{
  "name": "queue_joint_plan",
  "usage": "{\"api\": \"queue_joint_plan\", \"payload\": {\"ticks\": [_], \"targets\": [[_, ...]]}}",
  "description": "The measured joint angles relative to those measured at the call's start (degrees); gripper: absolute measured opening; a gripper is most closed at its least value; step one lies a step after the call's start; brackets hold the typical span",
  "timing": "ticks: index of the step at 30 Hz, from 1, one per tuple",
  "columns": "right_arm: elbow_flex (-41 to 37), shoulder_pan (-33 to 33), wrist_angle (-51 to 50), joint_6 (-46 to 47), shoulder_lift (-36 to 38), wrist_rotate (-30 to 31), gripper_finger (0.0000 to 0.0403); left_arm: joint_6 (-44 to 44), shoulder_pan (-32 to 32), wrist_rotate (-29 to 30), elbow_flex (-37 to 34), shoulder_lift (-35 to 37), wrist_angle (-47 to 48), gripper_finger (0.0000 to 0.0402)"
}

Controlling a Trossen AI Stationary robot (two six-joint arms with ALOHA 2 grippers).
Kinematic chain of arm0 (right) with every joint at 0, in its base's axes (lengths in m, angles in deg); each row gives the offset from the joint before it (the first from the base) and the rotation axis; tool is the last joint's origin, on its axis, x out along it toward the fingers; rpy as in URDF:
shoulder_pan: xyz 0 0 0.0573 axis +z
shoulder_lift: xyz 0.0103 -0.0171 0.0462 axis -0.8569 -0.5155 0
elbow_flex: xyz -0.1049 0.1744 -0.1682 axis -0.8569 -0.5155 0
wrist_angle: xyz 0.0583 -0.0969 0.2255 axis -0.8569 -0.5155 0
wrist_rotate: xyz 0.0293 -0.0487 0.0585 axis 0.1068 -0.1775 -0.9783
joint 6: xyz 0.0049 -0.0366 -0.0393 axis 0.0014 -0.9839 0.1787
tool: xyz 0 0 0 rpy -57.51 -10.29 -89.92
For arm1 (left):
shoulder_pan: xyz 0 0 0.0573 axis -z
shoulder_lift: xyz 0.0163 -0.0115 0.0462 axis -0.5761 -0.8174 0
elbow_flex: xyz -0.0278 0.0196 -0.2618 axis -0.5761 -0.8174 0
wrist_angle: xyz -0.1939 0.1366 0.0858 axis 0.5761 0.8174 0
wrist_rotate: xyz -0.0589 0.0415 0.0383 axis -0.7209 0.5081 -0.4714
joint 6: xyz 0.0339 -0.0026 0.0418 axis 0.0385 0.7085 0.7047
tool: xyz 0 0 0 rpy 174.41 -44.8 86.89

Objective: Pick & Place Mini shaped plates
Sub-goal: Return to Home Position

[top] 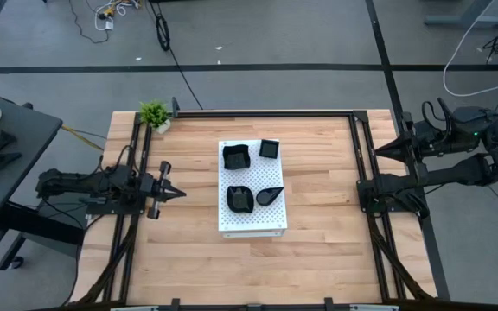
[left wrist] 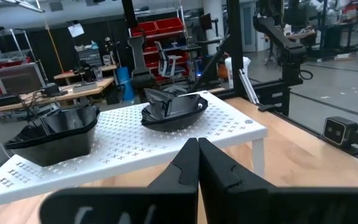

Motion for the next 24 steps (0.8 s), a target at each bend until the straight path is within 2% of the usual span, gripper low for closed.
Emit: {"api": "queue_joint_plan", "payload": {"ticks": [24], "targets": [[0.00, 0.00, 0.01, 0.00, 0.00, 0.00, 0.0029, -0.02, -0.01, -0.09, -0.15, -1.10, -2.73, 0.0018]]}}
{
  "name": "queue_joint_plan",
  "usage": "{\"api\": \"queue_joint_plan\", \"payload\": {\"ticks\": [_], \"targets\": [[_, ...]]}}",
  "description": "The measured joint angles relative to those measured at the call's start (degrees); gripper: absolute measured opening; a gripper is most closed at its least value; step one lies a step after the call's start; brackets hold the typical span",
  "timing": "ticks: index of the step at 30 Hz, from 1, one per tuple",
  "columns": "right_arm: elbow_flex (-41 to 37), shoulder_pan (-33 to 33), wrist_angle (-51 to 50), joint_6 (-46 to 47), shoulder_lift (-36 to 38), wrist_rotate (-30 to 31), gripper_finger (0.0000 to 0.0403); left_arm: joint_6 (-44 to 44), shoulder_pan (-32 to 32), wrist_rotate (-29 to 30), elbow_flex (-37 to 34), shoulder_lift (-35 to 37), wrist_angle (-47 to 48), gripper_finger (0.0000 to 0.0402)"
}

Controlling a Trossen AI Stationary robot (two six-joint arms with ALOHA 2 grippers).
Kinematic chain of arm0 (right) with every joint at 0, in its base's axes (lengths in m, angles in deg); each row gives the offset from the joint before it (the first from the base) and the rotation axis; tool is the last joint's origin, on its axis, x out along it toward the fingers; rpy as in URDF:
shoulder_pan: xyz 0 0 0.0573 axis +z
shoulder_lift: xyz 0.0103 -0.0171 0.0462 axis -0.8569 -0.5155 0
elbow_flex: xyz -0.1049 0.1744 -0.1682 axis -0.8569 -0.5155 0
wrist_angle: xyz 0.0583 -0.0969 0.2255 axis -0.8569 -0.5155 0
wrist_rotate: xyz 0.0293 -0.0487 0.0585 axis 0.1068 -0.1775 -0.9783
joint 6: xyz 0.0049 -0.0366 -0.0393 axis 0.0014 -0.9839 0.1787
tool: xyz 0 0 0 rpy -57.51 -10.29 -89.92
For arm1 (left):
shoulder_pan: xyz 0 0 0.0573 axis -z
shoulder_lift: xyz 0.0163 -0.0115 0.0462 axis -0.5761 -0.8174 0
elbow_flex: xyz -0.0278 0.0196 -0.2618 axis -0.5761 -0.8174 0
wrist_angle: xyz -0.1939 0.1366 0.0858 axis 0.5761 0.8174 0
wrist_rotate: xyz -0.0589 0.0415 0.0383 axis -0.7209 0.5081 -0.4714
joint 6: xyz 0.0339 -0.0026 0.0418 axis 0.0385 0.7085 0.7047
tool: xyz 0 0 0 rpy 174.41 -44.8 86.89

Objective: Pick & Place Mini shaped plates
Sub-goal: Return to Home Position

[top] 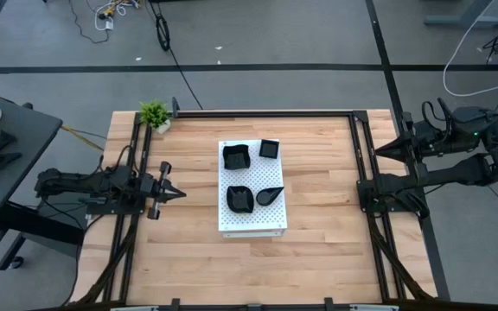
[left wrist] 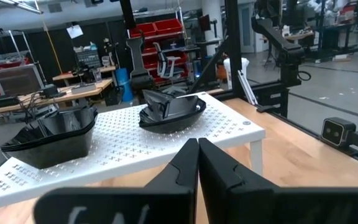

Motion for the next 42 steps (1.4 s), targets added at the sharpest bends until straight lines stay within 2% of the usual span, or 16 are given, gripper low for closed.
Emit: {"api": "queue_joint_plan", "payload": {"ticks": [25, 31, 36, 42], "targets": [[0.00, -0.01, -0.14, 0.11, 0.00, -0.02, 0.0029, -0.02, 0.00, 0.04, 0.00, 0.00, -0.28, 0.0018], [-0.47, -0.01, 0.06, 10.17, 0.02, -0.02, 0.0029, -0.02, 0.00, 0.04, 0.00, 0.00, -0.28, 0.0018], [-5.57, 0.01, 9.62, 5.82, 1.67, 0.00, 0.0029, -0.02, 0.00, 0.04, 0.00, 0.00, -0.30, 0.0018], [-16.54, 0.01, 24.90, 3.23, 5.87, 0.00, 0.0029, -0.02, 0.00, 0.04, 0.00, 0.00, -0.31, 0.0018]]}}
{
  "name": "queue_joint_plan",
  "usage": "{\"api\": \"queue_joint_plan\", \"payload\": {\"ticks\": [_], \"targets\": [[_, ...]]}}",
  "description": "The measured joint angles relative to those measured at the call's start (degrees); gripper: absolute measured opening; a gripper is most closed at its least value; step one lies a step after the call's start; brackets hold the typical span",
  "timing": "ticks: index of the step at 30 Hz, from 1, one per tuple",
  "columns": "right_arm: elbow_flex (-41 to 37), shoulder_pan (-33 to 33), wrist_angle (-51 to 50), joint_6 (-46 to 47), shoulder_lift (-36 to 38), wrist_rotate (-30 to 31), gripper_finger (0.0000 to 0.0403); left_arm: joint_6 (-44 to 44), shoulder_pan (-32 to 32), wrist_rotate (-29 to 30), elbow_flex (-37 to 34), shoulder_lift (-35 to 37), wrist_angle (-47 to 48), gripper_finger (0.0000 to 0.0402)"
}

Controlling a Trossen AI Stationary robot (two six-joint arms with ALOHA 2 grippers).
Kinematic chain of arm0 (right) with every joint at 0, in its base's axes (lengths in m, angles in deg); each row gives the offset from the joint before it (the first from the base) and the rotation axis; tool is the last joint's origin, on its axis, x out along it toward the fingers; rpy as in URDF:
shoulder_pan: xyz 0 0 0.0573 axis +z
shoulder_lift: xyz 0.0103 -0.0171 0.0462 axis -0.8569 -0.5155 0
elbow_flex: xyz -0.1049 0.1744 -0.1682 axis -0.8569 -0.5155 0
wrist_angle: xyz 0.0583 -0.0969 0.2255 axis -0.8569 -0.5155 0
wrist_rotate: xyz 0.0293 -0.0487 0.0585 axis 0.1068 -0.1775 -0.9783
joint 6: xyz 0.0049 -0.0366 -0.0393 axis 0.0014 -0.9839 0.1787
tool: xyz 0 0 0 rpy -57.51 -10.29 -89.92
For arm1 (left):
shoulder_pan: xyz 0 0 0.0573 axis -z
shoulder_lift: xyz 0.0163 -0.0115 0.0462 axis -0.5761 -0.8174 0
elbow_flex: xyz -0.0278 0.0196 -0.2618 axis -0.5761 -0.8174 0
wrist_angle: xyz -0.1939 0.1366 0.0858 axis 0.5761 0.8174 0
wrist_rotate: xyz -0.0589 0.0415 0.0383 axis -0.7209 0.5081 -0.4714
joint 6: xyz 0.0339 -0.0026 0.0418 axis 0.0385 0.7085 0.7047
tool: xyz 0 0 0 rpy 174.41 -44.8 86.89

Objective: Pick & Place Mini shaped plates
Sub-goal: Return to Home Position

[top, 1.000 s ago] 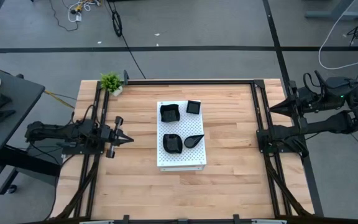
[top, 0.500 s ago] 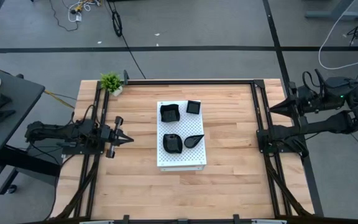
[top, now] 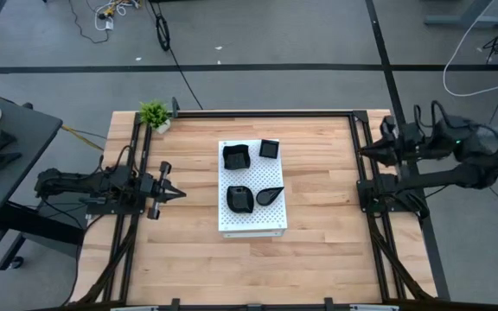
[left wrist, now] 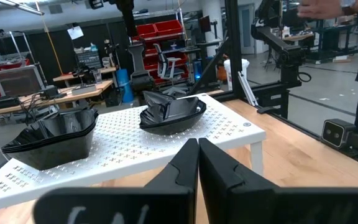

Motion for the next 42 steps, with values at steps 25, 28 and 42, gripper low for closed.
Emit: {"api": "queue_joint_plan", "payload": {"ticks": [25, 28, 42], "targets": [[-41.59, 0.58, 44.55, -0.38, 13.16, -9.13, 0.0029, 0.00, 0.01, 0.00, 0.00, 0.00, 0.00, 0.0018], [-45.80, 0.57, 48.63, -1.98, 14.12, -9.00, 0.0029, -0.02, 0.00, 0.00, 0.00, 0.00, 0.00, 0.0018], [-60.07, 0.58, 61.25, -4.71, 15.46, -1.88, 0.0029, 0.00, 0.01, 0.00, 0.00, 0.00, 0.00, 0.0018]]}}
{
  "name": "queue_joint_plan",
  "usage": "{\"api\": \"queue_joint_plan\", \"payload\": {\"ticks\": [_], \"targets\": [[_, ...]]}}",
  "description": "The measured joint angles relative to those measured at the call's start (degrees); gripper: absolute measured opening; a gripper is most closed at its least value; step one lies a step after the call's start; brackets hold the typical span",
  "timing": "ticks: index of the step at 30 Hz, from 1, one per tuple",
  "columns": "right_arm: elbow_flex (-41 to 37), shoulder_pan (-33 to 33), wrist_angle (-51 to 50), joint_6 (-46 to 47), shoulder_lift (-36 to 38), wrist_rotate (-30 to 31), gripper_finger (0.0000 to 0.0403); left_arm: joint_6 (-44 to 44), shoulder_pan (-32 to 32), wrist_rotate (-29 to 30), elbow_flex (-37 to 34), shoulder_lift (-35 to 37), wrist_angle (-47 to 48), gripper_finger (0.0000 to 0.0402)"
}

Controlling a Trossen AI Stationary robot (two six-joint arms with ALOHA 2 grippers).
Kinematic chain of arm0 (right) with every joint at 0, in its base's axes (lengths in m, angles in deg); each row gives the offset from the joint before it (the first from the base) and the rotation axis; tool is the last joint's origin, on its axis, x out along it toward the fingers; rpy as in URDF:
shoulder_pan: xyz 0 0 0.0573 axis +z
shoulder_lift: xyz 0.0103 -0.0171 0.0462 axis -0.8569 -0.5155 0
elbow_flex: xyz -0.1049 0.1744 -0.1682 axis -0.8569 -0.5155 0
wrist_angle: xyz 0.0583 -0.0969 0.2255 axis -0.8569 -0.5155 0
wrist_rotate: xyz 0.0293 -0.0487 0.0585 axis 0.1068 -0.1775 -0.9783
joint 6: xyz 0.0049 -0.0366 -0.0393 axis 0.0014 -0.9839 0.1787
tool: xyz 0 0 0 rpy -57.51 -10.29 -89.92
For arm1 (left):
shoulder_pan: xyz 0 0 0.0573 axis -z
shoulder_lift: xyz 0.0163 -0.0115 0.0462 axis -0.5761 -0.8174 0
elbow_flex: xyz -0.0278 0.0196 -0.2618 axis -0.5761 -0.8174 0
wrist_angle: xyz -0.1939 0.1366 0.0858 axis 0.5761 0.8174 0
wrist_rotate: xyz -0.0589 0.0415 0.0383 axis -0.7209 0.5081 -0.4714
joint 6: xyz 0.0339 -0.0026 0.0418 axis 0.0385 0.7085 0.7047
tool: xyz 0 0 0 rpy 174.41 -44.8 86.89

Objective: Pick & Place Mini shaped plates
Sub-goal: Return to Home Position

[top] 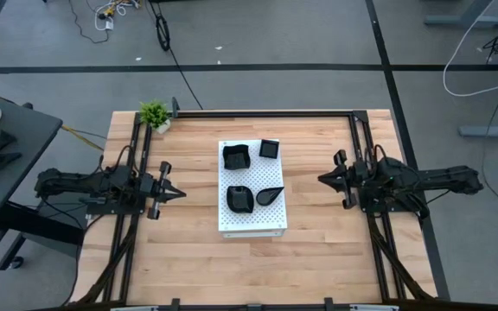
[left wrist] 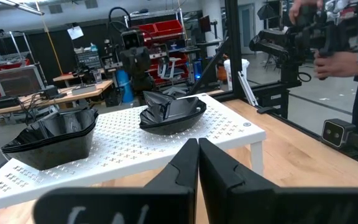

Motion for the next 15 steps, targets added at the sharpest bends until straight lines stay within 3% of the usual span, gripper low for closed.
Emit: {"api": "queue_joint_plan", "payload": {"ticks": [15], "targets": [[-0.39, -0.11, -5.05, -0.07, -0.04, 2.10, 0.0029, 0.00, 0.01, 0.00, 0.00, 0.00, 0.00, 0.0018]]}}
